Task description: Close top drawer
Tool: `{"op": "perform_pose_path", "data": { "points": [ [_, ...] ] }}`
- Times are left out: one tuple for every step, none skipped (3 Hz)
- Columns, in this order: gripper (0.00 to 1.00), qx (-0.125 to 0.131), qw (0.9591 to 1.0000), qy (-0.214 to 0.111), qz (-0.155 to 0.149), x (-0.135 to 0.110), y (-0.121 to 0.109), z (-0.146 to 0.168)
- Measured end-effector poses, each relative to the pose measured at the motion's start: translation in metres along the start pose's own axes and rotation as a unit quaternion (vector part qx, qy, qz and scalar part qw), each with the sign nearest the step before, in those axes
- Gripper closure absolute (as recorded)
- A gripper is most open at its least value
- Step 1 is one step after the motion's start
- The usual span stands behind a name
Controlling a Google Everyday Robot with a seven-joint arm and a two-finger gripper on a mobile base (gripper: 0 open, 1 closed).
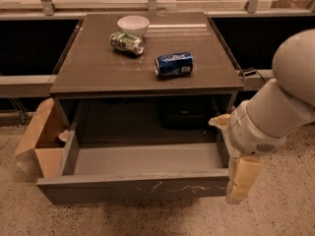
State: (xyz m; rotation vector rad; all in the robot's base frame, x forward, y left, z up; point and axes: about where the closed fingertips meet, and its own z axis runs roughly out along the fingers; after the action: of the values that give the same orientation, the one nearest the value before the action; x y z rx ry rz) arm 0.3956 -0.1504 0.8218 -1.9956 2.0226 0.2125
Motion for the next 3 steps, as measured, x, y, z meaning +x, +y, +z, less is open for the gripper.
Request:
{"op": "perform_pose_path", "data": {
  "points": [
    [0.0, -0.034, 0.9991, -0.009, -0.025, 0.002, 0.011, 0.036],
    [0.19, -0.059, 0.9974, -0.018, -0.036, 0.004, 0.023, 0.061],
    [0.42, -0.076, 0.9958, -0.027, -0.043, 0.006, 0.032, 0.081]
  ]
}}
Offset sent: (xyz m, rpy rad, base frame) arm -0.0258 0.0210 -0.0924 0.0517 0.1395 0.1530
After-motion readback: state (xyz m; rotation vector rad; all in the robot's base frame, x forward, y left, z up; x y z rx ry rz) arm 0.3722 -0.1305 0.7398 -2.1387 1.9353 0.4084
